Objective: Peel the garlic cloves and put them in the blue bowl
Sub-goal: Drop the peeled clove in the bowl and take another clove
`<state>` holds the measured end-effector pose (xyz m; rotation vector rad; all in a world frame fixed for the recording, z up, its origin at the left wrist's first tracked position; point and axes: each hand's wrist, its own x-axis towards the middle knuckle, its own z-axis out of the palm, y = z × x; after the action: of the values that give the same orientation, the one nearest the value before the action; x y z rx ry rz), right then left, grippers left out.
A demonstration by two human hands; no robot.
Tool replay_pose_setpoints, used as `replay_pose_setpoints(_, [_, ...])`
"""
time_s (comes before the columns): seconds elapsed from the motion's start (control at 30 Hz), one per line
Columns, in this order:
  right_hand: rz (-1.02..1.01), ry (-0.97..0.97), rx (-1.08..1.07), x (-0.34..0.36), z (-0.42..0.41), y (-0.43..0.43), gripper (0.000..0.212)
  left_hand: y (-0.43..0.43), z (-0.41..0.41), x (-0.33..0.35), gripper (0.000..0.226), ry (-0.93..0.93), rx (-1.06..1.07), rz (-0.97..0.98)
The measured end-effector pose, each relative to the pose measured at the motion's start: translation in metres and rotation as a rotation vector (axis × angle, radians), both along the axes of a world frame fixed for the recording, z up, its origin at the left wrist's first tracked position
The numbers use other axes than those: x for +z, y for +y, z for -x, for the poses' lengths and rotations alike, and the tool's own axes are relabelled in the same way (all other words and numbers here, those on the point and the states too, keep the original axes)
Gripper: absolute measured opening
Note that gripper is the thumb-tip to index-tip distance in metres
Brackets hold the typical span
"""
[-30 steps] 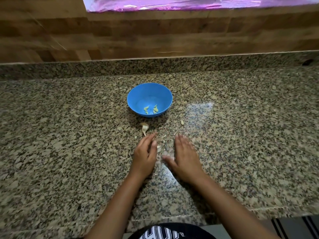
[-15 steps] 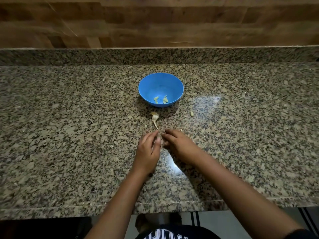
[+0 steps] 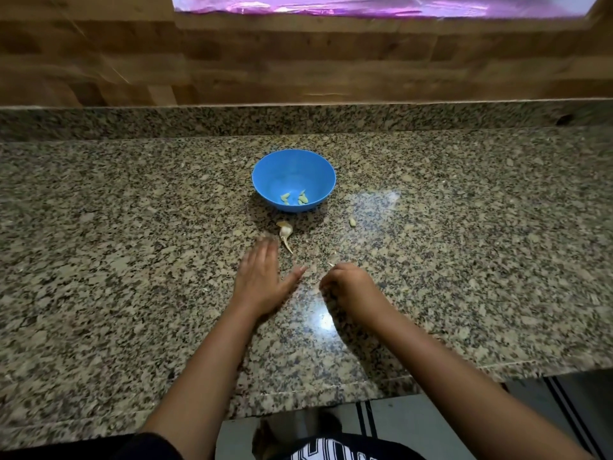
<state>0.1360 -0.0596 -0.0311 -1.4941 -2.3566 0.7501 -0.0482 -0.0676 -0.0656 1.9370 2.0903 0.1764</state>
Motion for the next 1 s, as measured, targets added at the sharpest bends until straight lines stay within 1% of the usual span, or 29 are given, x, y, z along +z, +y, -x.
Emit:
replay_pose_setpoints(0.07, [0.074,0.090,-0.103,0.003,-0.001,0.003,0.020,-0.005,-0.004,-0.003,0.097,0.028,-0.065,-0.012])
replay_pose_setpoints(0.13, [0.140,0.197,-0.202,0.005,-0.005,0.007,0.019,-0.018,-0.016,-0.004,0.093,-0.001,-0.123,-0.014])
replay_pose_setpoints(0.2, [0.218,0.321,-0.305,0.005,-0.011,0.010,0.018,-0.034,-0.031,-0.003,0.091,0.002,-0.165,-0.008])
replay_pose_setpoints(0.27, [0.302,0.475,-0.402,0.006,-0.018,0.014,0.016,-0.042,-0.043,-0.002,0.094,0.016,-0.171,0.007])
replay_pose_setpoints(0.37, [0.325,0.640,-0.502,0.011,-0.030,0.020,0.017,-0.029,-0.057,-0.005,0.101,0.066,-0.189,0.046])
replay_pose_setpoints(0.43, [0.341,0.719,-0.548,0.014,-0.038,0.023,0.016,-0.009,-0.068,-0.008,0.100,0.073,-0.212,0.035])
replay_pose_setpoints(0.5, [0.368,0.766,-0.572,0.016,-0.044,0.025,0.015,0.007,-0.079,-0.008,0.091,0.067,-0.234,0.015])
replay_pose_setpoints(0.57, [0.377,0.777,-0.570,0.016,-0.049,0.026,0.016,0.014,-0.084,-0.006,0.074,0.035,-0.263,-0.039])
replay_pose_setpoints(0.63, [0.369,0.776,-0.558,0.016,-0.053,0.027,0.017,0.006,-0.083,-0.007,0.055,-0.059,-0.272,-0.139])
replay_pose_setpoints(0.7, [0.373,0.774,-0.550,0.015,-0.055,0.027,0.015,-0.009,-0.079,-0.009,0.042,-0.171,-0.247,-0.259])
replay_pose_setpoints(0.83, [0.415,0.758,-0.515,0.011,-0.052,0.025,0.015,-0.033,-0.077,-0.007,0.034,-0.210,-0.175,-0.401])
replay_pose_setpoints(0.93, [0.437,0.748,-0.471,0.011,-0.044,0.024,0.012,-0.037,-0.078,-0.002,0.030,-0.192,-0.119,-0.379])
replay_pose_setpoints(1.0, [0.506,0.779,-0.450,0.012,-0.035,0.022,0.010,-0.037,-0.077,-0.004,0.028,-0.177,-0.075,-0.361])
